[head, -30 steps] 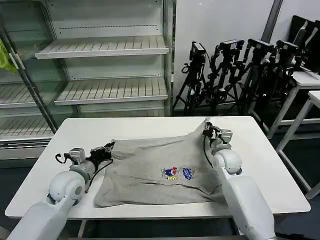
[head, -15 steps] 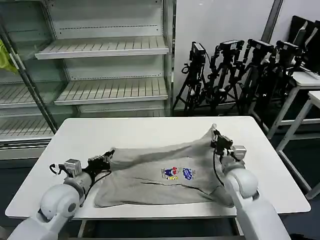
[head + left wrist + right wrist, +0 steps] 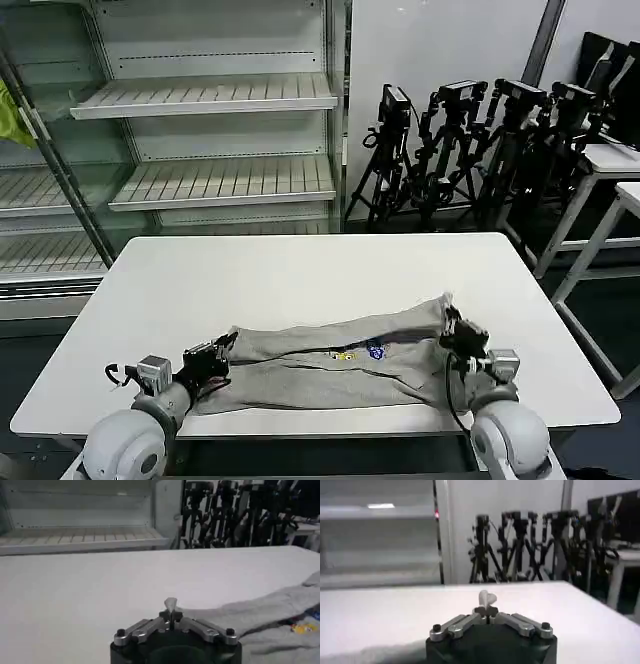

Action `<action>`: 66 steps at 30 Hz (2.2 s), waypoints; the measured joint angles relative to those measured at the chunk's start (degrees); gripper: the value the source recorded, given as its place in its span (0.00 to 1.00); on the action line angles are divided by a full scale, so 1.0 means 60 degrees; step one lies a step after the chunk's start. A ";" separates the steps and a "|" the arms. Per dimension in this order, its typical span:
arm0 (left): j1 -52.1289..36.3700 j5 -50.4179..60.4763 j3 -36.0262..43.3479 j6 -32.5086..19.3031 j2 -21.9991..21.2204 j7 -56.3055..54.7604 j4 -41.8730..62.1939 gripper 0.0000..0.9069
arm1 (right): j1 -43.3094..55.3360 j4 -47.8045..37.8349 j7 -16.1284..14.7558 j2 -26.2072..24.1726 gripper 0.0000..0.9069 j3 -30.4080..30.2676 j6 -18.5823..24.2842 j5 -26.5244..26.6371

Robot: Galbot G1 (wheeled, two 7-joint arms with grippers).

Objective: Fold and organize the clothes.

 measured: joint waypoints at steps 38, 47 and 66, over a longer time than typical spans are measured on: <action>0.1650 -0.0422 -0.1022 -0.0642 -0.2910 -0.1540 -0.0749 1.00 | -0.3030 0.2309 0.0207 0.0692 1.00 0.1023 0.0689 -0.0915; 0.1529 -0.0357 -0.0851 -0.0882 -0.3649 -0.1722 -0.0321 0.08 | -0.3389 0.2578 0.0225 0.0818 1.00 0.1097 0.0814 -0.1010; 0.1858 -0.0328 -0.0560 -0.1257 -0.4203 -0.1693 -0.0124 0.07 | -0.3595 0.2956 0.0336 0.1033 1.00 0.1052 0.0871 -0.1055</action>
